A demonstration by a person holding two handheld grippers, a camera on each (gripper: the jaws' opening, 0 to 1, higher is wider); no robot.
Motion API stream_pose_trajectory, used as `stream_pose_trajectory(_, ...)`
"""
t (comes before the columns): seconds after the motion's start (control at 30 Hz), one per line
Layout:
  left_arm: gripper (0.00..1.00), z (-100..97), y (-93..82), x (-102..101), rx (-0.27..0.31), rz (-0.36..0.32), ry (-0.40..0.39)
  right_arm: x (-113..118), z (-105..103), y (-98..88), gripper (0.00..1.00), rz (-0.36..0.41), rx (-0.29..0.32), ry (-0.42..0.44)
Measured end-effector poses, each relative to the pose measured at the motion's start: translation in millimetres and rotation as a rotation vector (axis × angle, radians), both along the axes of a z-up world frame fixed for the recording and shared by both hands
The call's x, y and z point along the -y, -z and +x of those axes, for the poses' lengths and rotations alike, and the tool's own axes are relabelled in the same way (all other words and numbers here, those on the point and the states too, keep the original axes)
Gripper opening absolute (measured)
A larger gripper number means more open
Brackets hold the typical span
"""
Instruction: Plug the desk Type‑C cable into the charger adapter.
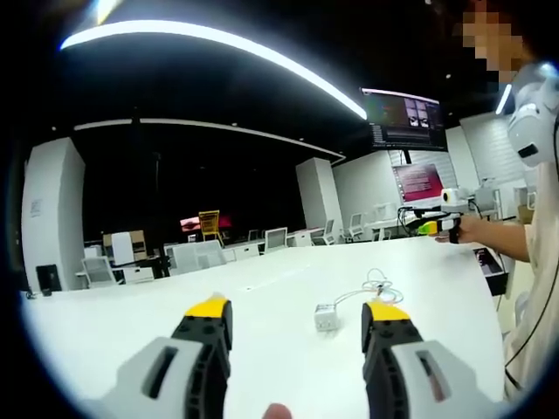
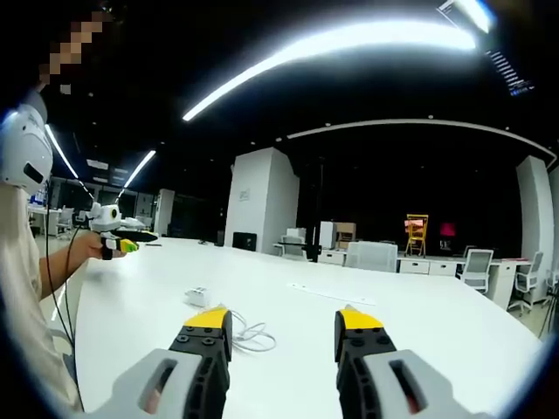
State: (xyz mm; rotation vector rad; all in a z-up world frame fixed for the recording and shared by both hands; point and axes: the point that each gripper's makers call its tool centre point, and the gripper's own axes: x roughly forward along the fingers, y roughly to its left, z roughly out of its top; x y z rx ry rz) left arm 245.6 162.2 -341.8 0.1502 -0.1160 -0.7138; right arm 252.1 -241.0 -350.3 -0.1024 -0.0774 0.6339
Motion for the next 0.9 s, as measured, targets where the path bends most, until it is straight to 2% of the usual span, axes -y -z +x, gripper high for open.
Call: stream_pose_trajectory(0.9, 0.59, 6.8, -3.2, 13, -0.037, 0.016, 0.008, 5, -9, -5.1, 0.48, -0.006, 0.013, 0.007)
